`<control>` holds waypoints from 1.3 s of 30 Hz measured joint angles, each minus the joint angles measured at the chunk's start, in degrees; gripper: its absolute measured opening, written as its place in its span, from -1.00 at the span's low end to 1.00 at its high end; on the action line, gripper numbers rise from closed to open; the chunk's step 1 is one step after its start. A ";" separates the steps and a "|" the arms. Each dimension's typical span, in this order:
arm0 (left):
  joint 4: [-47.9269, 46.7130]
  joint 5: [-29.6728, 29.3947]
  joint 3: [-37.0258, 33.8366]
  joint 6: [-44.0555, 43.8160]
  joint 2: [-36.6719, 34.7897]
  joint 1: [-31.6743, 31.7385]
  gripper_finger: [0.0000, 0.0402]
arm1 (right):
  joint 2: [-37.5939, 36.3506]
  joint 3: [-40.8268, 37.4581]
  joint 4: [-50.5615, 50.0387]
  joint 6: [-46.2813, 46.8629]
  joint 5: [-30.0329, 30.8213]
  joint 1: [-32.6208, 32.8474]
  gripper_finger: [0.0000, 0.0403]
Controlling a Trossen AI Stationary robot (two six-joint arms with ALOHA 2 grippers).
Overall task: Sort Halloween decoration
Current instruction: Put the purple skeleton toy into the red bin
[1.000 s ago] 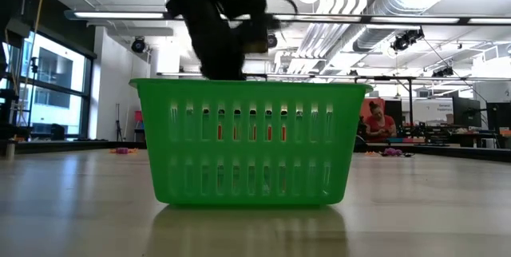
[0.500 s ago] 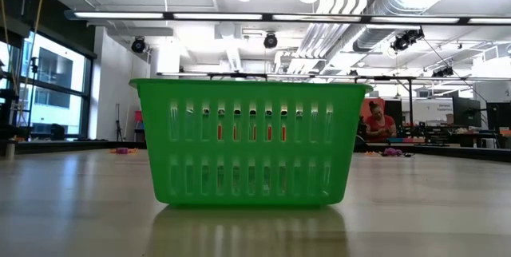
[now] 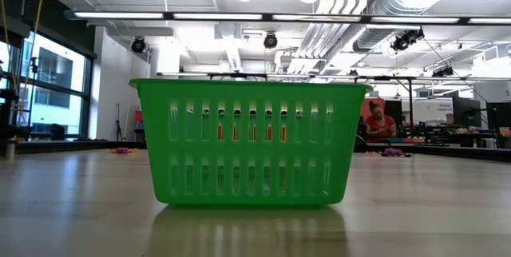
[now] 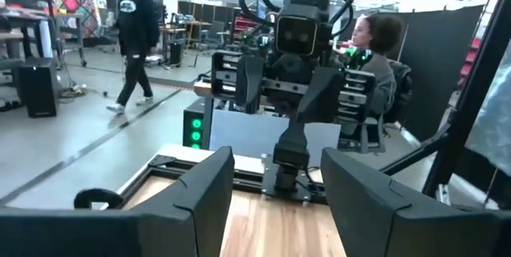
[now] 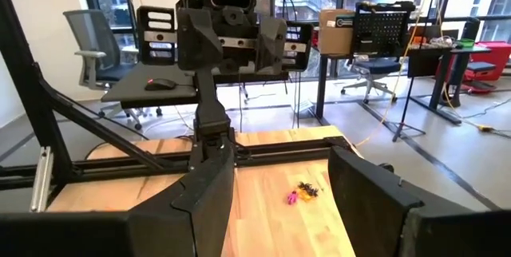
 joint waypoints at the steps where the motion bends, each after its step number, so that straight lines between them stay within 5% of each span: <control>1: -0.04 0.00 0.00 0.25 0.01 0.00 -0.12 | -0.01 0.00 0.04 -0.28 0.00 0.00 -0.01; 5: -0.03 0.01 0.00 0.49 0.02 0.00 -0.12 | -0.01 0.00 0.02 2.94 1.07 -0.13 -0.01; 9: -0.04 -0.01 0.00 0.17 0.02 0.00 -0.12 | -0.02 0.23 -1.76 13.02 12.62 -1.16 -0.01; 12: -0.04 -0.68 0.00 0.19 0.02 0.00 -0.12 | 0.83 4.48 -16.19 19.22 23.80 -5.54 -0.01; 14: -0.06 -0.87 0.00 0.21 0.02 0.00 -0.12 | 2.44 9.83 -30.22 25.38 26.11 -10.80 -0.01; 18: -0.13 -0.90 0.00 0.23 0.02 0.00 -0.12 | 8.39 18.68 -54.86 30.16 18.93 -23.19 -0.01; 22: -1.40 -0.90 0.00 0.23 0.00 0.00 -0.12 | 14.78 18.89 -63.48 28.29 14.07 -33.00 -0.01; 27: -4.01 -0.92 0.00 0.23 0.02 0.00 -0.12 | 21.07 10.82 -62.53 29.63 6.96 -42.53 -0.01; 33: -4.39 -0.92 0.00 0.23 0.02 0.00 -0.12 | 22.80 -0.71 -50.70 43.38 -4.77 -50.21 -0.01; 39: -4.39 -0.94 0.00 0.23 0.02 0.00 -0.12 | 22.76 -7.32 -45.00 56.09 -4.02 -49.48 -0.01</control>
